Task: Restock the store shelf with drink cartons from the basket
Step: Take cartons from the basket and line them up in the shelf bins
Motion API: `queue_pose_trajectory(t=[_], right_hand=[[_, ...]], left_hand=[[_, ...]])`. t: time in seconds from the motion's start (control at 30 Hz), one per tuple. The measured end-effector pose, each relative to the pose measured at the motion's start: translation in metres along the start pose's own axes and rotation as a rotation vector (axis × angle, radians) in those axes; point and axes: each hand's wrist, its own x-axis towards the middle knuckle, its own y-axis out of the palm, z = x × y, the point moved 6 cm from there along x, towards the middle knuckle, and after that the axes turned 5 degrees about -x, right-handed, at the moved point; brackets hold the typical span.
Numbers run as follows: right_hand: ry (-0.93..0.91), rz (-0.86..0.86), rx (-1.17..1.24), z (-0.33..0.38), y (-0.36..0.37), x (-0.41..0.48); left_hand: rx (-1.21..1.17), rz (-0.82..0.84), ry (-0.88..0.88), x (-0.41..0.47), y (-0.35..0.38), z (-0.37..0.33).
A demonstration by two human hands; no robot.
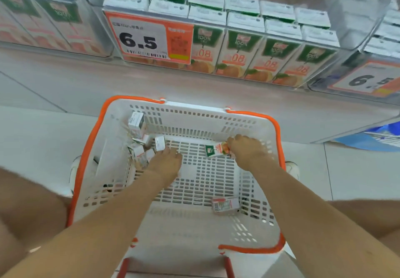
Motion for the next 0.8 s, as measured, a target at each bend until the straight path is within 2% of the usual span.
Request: queue_pose_trajectory(t=[0.13, 0.33, 0.43, 0.53, 0.6, 0.73, 0.8], right_hand=[[-0.046, -0.031, -0.107, 0.001, 0.015, 0.009], [-0.082, -0.058, -0.151, 0.001, 0.017, 0.01], [-0.082, -0.039, 0.058, -0.003, 0.011, 0.003], [-0.052, 0.039, 0.401, -0.004, 0.0, -0.007], [-0.015, 0.061, 0.643, -0.001, -0.008, -0.012], [0.058, 0.044, 1.14, 0.005, -0.031, -0.03], [0.106, 0.017, 1.414, 0.006, -0.046, -0.041]], left_hand=[[0.067, -0.057, -0.084, 0.002, 0.009, -0.006], [0.047, -0.101, -0.094, 0.002, 0.009, -0.008], [0.114, -0.046, -0.047, 0.002, 0.005, -0.015], [0.132, -0.03, 0.047, 0.0, 0.005, -0.025], [-0.01, -0.028, 0.057, -0.005, 0.001, -0.026], [-0.729, -0.008, -0.027, -0.016, -0.021, -0.007], [-1.003, -0.024, -0.023, -0.028, -0.045, 0.005]])
